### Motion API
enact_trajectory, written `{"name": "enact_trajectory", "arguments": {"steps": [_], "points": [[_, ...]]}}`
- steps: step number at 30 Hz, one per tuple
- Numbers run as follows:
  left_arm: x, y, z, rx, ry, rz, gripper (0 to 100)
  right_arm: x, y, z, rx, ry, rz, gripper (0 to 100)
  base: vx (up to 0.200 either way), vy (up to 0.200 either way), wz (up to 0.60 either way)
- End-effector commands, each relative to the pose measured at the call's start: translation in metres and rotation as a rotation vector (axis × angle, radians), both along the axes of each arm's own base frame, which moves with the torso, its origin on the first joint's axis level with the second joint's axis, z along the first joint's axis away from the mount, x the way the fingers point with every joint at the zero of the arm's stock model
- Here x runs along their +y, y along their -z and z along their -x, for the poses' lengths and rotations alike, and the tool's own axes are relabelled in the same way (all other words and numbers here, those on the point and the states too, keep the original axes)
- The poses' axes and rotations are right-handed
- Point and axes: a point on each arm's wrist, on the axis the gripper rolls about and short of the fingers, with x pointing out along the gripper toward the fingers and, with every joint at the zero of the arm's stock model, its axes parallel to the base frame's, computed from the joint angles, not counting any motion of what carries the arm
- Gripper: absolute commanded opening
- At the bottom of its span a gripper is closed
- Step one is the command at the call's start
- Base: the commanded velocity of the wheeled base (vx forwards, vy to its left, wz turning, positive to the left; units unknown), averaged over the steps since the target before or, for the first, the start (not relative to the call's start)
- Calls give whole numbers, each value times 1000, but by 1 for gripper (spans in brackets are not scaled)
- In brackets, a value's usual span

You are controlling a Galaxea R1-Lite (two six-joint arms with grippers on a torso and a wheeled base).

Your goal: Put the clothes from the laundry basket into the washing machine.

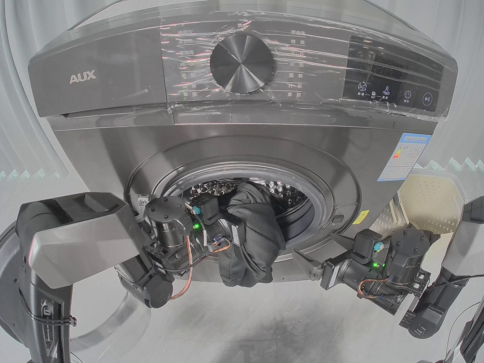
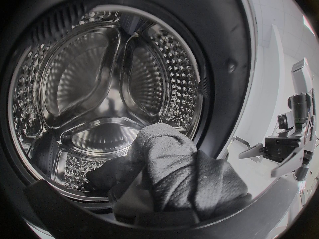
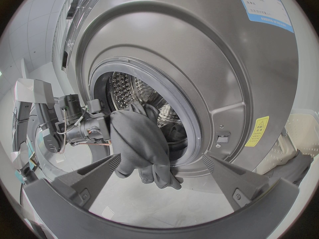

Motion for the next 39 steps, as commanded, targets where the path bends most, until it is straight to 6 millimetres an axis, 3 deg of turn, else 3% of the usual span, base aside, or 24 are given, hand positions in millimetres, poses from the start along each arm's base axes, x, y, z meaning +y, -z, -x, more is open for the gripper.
{"name": "enact_trajectory", "arguments": {"steps": [1, 13, 17, 28, 39], "points": [[-10, 17, -17, 28, -25, -16, 0, 1, 1, 0, 5, -2, 2, 100, 0, 0, 0], [-28, 28, -46, 90, -43, -55, 0, 2, 3, 1, 11, -8, 7, 100, 0, 0, 0], [-39, 37, -67, 87, -55, -53, 0, 2, 3, 1, 11, -8, 7, 100, 0, 0, 0], [-61, 37, -124, 41, -201, -19, 0, 1, 3, 0, 11, -5, 7, 100, 0, 0, 0], [-48, 15, -151, 4, -356, 38, 0, 1, 3, 0, 12, -3, 8, 100, 0, 0, 0]]}}
